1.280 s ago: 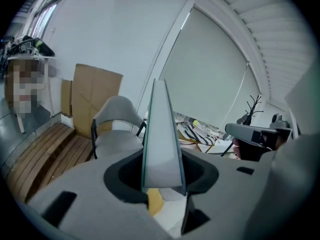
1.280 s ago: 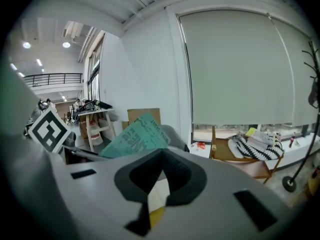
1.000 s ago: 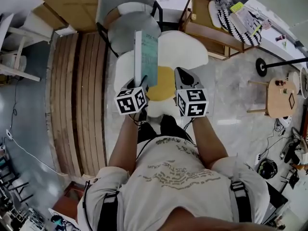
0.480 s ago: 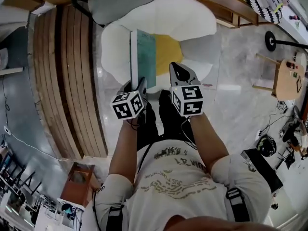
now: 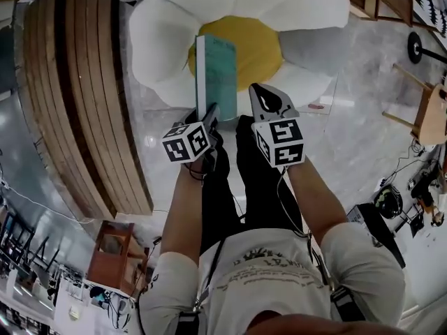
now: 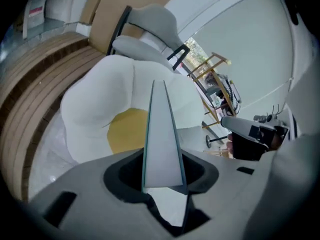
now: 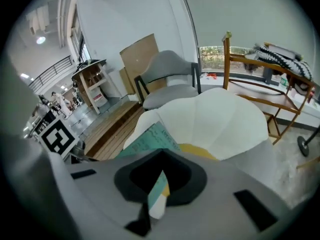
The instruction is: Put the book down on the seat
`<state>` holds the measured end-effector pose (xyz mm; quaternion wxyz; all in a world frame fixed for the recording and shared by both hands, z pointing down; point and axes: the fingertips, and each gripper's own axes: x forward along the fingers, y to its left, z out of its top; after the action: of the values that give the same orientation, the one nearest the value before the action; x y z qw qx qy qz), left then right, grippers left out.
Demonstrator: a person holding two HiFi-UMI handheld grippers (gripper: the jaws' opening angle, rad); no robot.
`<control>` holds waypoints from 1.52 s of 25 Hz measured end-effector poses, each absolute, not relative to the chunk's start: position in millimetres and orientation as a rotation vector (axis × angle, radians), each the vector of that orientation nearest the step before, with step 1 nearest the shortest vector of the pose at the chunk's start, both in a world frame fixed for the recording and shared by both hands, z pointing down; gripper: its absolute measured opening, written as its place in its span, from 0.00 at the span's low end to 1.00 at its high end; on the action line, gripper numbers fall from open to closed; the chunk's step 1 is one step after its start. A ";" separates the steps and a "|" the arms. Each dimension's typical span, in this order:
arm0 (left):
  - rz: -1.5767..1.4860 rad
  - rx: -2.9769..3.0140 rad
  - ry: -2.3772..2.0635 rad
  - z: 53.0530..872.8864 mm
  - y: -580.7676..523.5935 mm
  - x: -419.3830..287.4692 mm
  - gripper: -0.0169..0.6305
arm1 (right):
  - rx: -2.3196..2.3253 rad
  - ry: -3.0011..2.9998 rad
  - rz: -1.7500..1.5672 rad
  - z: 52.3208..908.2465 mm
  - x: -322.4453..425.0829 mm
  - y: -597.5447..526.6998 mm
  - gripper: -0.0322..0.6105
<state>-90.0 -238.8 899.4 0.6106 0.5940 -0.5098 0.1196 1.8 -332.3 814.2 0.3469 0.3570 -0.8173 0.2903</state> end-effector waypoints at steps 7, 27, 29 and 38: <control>-0.085 1.267 -1.158 958.7 -261.2 -98.1 0.30 | 0.857 -2.169 0.632 865.2 -3.7 -360.0 0.09; -0.432 0.903 -0.987 1051.6 -226.4 -88.4 0.35 | 0.819 -2.203 0.737 870.3 -20.3 -332.9 0.09; -0.336 0.912 -1.004 1063.0 -214.3 -89.8 0.45 | 0.817 -2.206 0.729 868.1 -19.7 -334.5 0.09; -0.100 0.876 -1.100 1080.1 -157.9 -114.9 0.47 | 0.810 -2.186 0.757 867.3 -19.4 -323.3 0.09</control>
<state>-114.9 -157.9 1080.1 0.7617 0.4026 -0.5056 -0.0460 -19.4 -323.3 867.3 0.3384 0.3111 -0.8392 0.2906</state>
